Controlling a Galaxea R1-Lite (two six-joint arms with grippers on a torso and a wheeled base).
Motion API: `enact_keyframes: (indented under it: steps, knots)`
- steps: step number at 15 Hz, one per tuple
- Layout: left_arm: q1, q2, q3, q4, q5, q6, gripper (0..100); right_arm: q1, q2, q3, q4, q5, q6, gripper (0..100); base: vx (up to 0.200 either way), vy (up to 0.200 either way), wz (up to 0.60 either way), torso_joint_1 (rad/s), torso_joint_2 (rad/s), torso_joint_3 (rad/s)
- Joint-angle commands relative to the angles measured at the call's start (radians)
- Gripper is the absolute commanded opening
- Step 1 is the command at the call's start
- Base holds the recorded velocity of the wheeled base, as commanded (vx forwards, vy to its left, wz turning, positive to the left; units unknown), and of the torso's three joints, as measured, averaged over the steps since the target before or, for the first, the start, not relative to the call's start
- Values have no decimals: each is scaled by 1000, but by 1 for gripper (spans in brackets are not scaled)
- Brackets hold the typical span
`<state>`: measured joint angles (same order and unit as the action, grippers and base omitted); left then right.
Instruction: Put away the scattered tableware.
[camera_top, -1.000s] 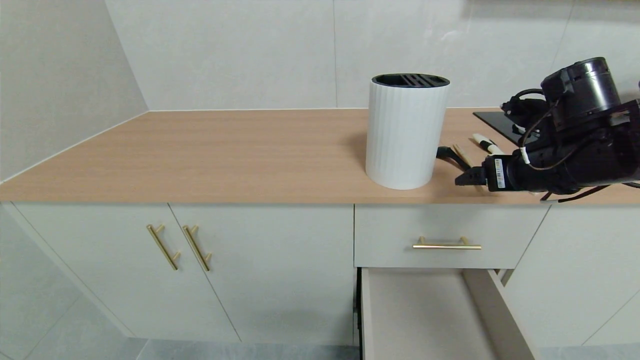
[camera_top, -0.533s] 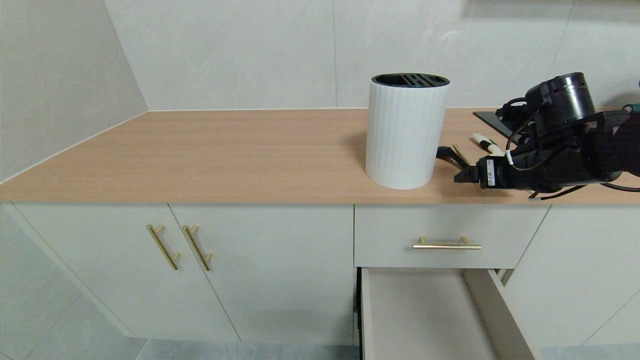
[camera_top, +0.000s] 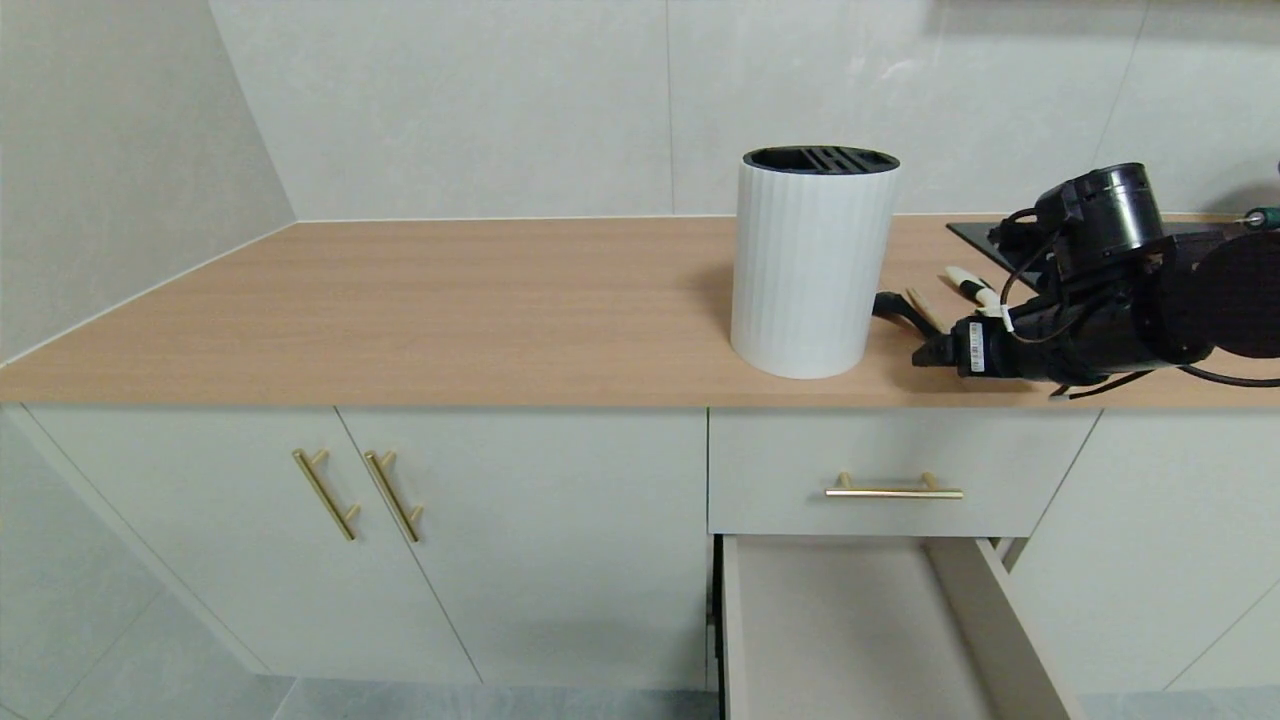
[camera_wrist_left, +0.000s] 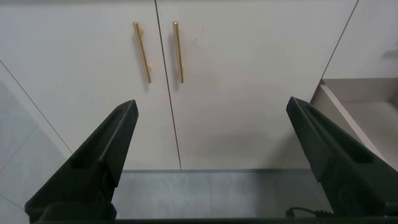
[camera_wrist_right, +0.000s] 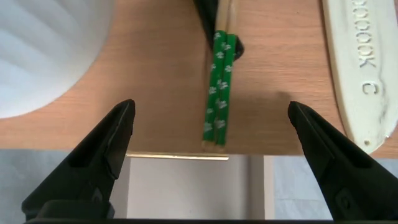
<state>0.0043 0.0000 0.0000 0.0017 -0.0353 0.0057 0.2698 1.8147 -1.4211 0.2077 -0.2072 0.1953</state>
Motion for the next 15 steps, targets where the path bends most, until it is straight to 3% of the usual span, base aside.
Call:
enact_keyframes:
  steps: [1,11,15]
  knots:
    - [0,0,0,0,0,0,100,-1,8,-2,1,0,1,0,0,0,0,0,0,0]
    - [0,0,0,0,0,0,100,-1,-12,1,2,-1,3,0,0,0,0,0,0,0]
    - [0,0,0,0,0,0,100,11,-235,97,33,0,55,0,0,0,0,0,0,0]
